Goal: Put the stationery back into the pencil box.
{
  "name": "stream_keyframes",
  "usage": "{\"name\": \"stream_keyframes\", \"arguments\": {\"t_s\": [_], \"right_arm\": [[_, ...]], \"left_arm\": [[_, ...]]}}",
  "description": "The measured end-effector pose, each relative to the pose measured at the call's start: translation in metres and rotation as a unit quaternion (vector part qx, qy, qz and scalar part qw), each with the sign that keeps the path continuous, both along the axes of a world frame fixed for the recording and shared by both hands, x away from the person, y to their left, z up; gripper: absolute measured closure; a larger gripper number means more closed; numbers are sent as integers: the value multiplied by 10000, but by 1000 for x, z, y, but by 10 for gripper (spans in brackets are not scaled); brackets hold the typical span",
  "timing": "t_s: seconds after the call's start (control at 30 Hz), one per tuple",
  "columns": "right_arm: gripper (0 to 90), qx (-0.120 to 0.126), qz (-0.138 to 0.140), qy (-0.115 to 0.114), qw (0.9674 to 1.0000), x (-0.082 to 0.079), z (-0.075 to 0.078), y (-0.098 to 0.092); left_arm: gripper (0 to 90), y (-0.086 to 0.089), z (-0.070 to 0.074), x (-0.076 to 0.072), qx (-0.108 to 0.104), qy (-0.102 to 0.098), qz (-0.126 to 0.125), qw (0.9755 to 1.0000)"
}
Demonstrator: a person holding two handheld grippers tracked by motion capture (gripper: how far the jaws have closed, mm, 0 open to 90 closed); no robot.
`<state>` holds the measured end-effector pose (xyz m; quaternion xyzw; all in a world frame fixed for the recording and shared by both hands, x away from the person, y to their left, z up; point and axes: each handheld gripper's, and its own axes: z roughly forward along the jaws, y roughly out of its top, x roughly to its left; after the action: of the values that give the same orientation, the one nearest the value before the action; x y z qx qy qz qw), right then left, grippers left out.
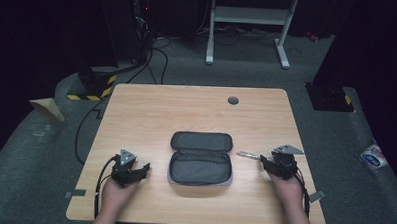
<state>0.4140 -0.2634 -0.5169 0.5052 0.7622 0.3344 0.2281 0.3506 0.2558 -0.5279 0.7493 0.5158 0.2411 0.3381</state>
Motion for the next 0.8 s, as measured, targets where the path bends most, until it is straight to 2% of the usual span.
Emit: {"name": "stream_keyframes", "arguments": {"t_s": [0.13,0.23,0.43,0.63,0.73,0.8], "right_arm": [[474,-124,52,54,9999,1,-3,4],[487,-82,40,73,9999,0,-2,4],[515,-159,88,17,9998,-5,-1,6],[562,-168,280,-20,9995,-18,4,11],[562,-189,368,-79,9991,-23,6,13],[546,-287,381,-209,9986,-27,8,13]], "left_arm": [[353,0,0,0,-28,9,2,10000],[353,-1,0,0,-34,6,-9,10000],[352,-1,0,0,-35,10,-20,10000],[352,-1,0,0,-44,22,-35,10000],[352,-1,0,0,-44,24,-38,10000],[352,-1,0,0,-42,23,-40,10000]]}}
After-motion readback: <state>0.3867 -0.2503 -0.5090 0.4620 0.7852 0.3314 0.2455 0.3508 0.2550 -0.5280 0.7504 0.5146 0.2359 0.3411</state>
